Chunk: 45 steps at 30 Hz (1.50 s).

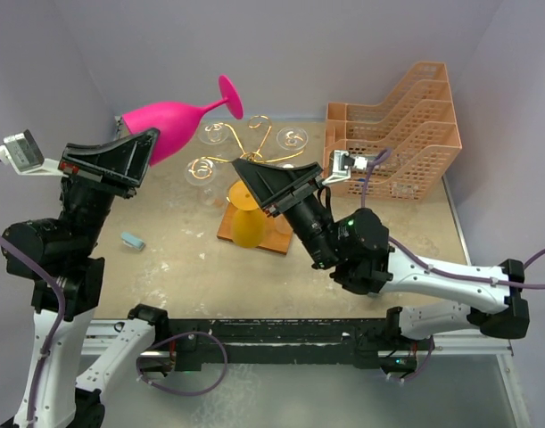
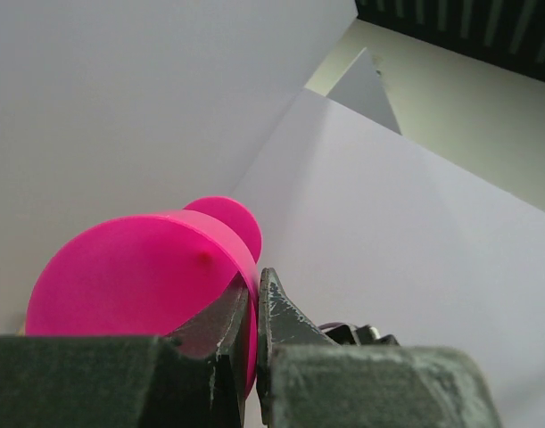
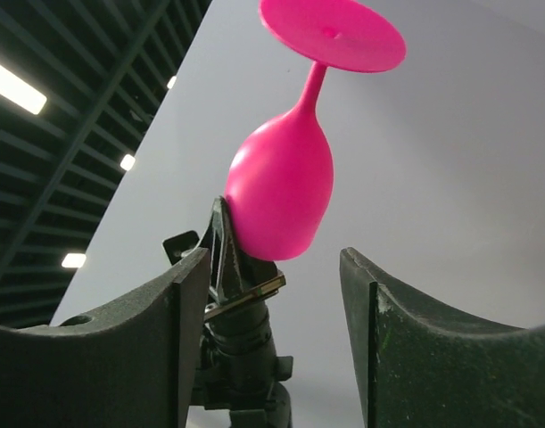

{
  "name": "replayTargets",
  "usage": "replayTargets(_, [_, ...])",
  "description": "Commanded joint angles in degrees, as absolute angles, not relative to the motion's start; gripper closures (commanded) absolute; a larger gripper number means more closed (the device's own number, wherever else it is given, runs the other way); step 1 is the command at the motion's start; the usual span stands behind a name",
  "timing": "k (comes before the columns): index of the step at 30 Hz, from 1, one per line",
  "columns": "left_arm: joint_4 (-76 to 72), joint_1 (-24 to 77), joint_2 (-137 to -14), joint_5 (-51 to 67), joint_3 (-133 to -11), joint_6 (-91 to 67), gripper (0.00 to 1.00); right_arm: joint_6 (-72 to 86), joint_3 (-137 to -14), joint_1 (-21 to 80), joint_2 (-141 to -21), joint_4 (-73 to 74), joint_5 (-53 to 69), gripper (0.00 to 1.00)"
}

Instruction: Place the wine glass upside down on the wine glass rack

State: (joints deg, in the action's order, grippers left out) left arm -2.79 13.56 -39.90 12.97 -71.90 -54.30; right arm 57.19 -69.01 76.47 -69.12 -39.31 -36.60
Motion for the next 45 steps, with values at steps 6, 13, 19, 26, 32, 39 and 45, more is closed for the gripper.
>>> replayTargets(6, [-17.4,13.3,-38.9,20.3,-68.5,-61.7,1.0,67.8,-72.9,72.5,-70.4,-42.0,-35.6,0.43])
replayTargets(13, [-16.8,13.4,-37.9,21.7,-67.8,-62.3,1.0,67.2,-74.9,68.8,-73.0,-46.5,-32.0,0.44])
replayTargets(19, [-16.5,13.4,-38.1,23.9,-68.1,-62.6,1.0,65.3,-74.5,67.3,-73.2,-51.8,-29.1,0.45])
replayTargets(26, [-23.6,13.4,-38.5,24.5,-65.4,-67.5,1.0,67.5,-74.4,67.3,-74.7,-53.9,-29.2,0.52])
replayTargets(32, [-24.2,13.4,-39.4,23.4,-64.6,-68.7,1.0,67.6,-76.1,67.4,-76.8,-54.8,-29.3,0.45])
replayTargets(39, [-27.3,13.3,-40.4,24.2,-63.4,-71.4,1.0,68.0,-75.9,67.4,-77.6,-57.5,-32.1,0.46])
replayTargets(45, [-28.2,13.4,-40.6,25.7,-63.7,-74.0,1.0,66.6,-77.1,67.4,-78.1,-59.0,-36.1,0.51])
